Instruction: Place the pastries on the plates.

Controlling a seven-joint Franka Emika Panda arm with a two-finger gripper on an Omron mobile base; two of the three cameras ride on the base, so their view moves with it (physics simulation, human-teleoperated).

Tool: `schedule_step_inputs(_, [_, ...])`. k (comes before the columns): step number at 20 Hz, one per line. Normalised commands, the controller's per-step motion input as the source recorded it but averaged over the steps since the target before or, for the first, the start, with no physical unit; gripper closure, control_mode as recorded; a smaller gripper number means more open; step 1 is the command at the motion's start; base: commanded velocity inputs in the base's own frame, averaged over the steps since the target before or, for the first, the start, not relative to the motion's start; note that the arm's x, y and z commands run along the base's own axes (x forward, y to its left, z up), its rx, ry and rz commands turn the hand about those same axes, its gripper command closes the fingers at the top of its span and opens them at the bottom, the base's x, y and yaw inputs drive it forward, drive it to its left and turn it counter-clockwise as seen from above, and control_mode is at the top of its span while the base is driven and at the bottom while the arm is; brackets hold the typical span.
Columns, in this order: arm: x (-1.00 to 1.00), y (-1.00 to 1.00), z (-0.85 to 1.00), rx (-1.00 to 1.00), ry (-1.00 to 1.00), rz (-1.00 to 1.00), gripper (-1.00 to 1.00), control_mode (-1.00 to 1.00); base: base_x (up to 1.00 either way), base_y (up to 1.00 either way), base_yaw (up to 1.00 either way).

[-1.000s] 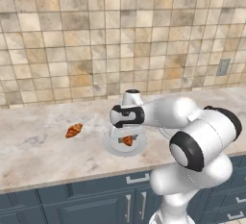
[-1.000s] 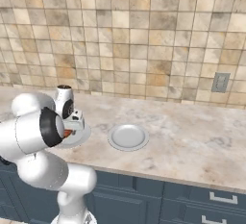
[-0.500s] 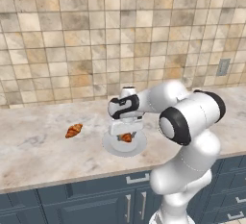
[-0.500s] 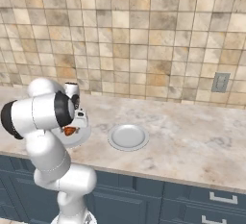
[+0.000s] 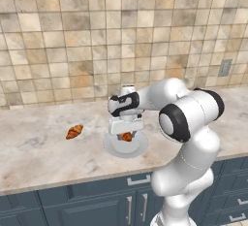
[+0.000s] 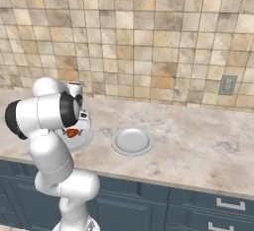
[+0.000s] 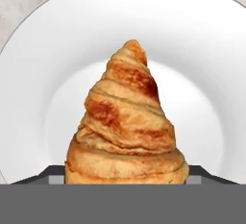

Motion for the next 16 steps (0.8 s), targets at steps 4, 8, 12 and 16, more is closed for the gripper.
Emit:
schedule_step_inputs(4, [0.00, 0.00, 0.05, 0.00, 0.00, 0.00, -1.00, -1.00, 0.00, 0.00, 0.00])
schedule_step_inputs(8, [0.00, 0.00, 0.25, 0.00, 0.00, 0.00, -1.00, -1.00, 0.00, 0.00, 0.00])
schedule_step_inputs(12, [-0.13, 0.22, 0.49, 0.00, -0.08, 0.00, -1.00, -1.00, 0.00, 0.00, 0.00])
schedule_step_inputs(16, [0.00, 0.59, 0.32, 0.00, -0.11, 0.00, -1.00, -1.00, 0.00, 0.00, 0.00])
